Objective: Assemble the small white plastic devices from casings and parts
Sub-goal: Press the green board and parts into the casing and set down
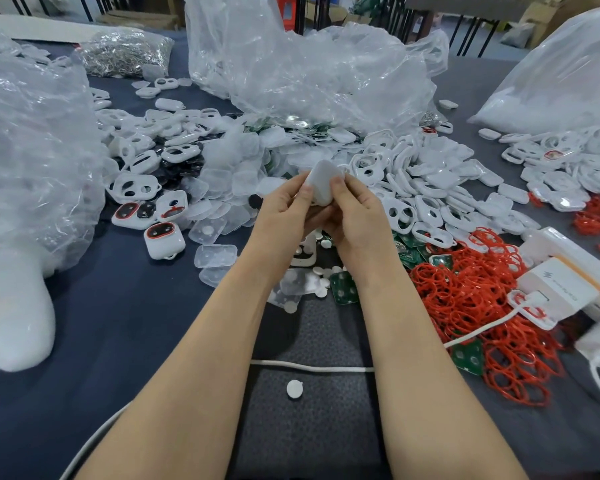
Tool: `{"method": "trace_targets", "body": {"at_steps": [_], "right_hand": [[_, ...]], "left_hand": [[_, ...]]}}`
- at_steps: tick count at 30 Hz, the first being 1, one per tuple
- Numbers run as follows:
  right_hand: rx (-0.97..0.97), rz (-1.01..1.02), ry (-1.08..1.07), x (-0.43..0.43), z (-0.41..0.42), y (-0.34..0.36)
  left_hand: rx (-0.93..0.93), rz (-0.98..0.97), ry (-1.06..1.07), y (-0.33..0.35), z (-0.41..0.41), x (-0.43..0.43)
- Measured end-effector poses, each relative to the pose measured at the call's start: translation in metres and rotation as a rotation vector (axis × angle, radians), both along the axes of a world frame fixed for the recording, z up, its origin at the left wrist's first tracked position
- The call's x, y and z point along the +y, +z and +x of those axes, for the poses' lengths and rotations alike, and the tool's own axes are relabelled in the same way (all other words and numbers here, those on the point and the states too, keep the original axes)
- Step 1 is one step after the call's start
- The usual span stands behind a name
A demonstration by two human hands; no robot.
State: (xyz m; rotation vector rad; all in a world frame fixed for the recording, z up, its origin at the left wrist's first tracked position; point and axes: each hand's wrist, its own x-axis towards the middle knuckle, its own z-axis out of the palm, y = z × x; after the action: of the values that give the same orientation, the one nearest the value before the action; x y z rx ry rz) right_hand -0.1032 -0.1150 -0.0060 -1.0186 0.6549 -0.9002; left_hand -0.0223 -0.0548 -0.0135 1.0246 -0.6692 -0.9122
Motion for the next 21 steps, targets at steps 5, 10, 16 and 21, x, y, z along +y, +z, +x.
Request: {"method": "trace_targets", "body": {"at_steps": [5,10,16,21], "right_hand": [[-0.011,0.040,0.002,0.002,0.004,0.000],[0.156,-0.247,-0.070,-0.002,0.001,-0.003],[0.049,-0.344,-0.072,-0.004,-0.004,0.000],[0.189,-0.466,-0.041,-0.002,-0.005,0.000]], "left_hand": [[-0.139,-0.008,0.081,-0.001,0.000,-0.002],[0.047,-0.014,0.016,0.003,0.005,0.000],[0.279,0.122,0.041,0.011,0.013,0.003],[0.148,0.154,0.097,0.009,0.013,0.003]]}}
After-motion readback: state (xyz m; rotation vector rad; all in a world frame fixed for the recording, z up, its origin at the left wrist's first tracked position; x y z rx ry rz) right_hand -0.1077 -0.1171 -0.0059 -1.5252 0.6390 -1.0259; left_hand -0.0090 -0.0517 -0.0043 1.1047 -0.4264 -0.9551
